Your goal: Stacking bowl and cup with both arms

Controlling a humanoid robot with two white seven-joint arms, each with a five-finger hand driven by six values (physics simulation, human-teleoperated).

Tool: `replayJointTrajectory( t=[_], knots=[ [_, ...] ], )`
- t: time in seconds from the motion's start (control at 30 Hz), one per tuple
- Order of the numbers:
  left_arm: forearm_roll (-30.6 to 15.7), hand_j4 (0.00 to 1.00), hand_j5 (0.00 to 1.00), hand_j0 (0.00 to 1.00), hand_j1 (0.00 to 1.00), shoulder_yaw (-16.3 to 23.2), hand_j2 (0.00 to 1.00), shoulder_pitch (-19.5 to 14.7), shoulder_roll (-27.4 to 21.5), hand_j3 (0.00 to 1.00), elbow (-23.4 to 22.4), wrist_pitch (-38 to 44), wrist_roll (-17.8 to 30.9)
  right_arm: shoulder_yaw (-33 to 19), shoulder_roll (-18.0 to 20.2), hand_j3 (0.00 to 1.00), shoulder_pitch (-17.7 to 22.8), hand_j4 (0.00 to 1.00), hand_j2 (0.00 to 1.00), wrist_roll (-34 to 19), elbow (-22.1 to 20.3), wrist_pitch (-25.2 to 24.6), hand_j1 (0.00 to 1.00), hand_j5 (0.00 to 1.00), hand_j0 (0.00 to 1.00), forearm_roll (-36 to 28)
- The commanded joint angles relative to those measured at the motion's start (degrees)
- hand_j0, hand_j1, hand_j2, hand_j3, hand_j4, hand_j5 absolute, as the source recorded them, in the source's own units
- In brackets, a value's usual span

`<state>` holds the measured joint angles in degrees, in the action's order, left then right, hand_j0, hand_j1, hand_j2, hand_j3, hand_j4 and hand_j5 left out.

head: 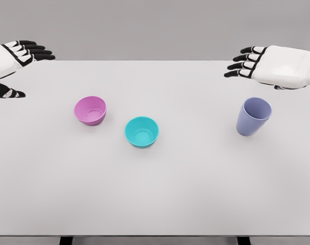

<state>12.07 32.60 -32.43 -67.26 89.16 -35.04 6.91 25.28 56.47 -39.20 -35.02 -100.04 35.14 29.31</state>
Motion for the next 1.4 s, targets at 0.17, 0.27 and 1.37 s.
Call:
replayJointTrajectory(
  t=[0.17,0.27,1.37],
  knots=[
    [4.72,1.00,1.00,1.00,1.00,-0.08,1.00,0.44,2.30,1.00,0.23,0.04,-0.05,-1.11,0.13,1.00,0.00,1.00,1.00,0.02,-0.34,-0.14,1.00,1.00,1.00,-1.89],
    [5.25,1.00,1.00,1.00,1.00,-0.08,1.00,0.18,4.86,1.00,0.49,0.04,0.21,-2.95,0.83,1.00,0.44,1.00,1.00,0.02,0.10,-0.14,1.00,1.00,1.00,-2.32],
    [-12.33,1.00,1.00,1.00,1.00,26.11,1.00,-23.11,12.24,1.00,5.15,42.07,28.09,-5.42,6.02,1.00,3.51,1.00,1.00,0.02,0.19,-0.14,1.00,1.00,1.00,-7.60]
  ],
)
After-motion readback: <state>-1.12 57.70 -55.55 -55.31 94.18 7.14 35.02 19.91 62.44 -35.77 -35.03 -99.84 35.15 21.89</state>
